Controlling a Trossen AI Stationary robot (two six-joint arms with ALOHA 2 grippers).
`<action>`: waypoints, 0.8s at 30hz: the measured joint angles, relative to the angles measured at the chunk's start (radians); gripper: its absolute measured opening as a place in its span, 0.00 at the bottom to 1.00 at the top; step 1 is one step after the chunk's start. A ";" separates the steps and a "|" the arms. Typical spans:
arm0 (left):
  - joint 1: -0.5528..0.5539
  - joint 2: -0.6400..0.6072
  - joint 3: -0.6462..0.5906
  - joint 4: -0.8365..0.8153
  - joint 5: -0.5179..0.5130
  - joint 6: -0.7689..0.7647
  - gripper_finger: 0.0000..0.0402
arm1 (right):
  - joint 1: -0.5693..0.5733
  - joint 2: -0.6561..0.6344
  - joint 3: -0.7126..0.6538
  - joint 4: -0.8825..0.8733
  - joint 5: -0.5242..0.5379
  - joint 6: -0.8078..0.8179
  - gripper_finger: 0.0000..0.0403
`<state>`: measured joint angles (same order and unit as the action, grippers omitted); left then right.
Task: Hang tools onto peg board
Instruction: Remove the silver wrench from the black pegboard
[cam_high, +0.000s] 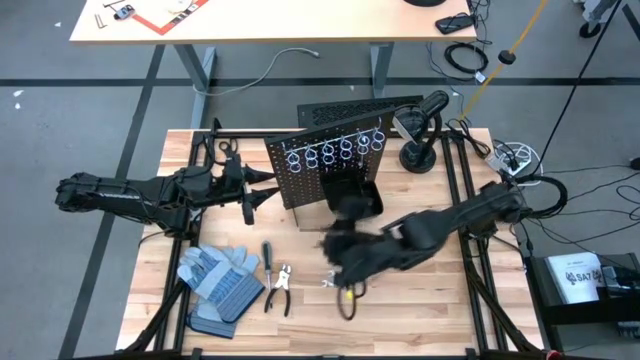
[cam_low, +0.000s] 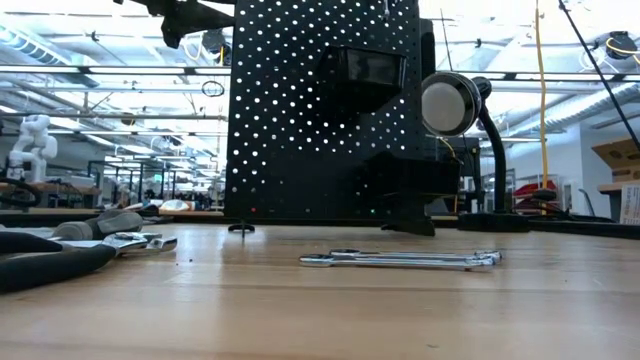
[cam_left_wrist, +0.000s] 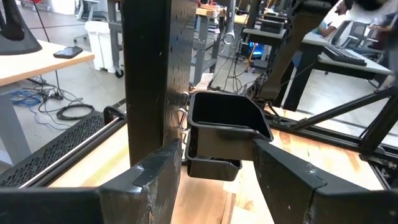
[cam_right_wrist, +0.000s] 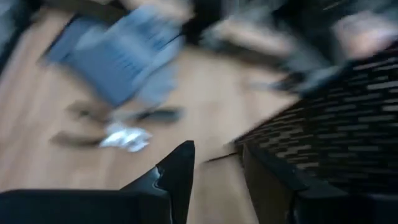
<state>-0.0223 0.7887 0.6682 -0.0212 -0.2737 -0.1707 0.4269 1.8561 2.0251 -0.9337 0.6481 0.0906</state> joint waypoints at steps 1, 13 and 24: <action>0.000 0.000 0.000 -0.001 0.000 0.000 0.51 | 0.007 -0.017 0.020 -0.014 0.059 -0.004 0.32; 0.001 0.000 0.000 -0.003 0.000 0.045 0.51 | 0.009 -0.209 0.070 -0.058 0.577 0.055 0.32; 0.001 0.000 0.000 -0.004 0.000 0.047 0.51 | -0.178 -0.205 0.068 -0.233 0.466 0.272 0.32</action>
<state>-0.0212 0.7887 0.6682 -0.0254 -0.2737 -0.1234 0.2487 1.6507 2.0930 -1.1666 1.1141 0.3630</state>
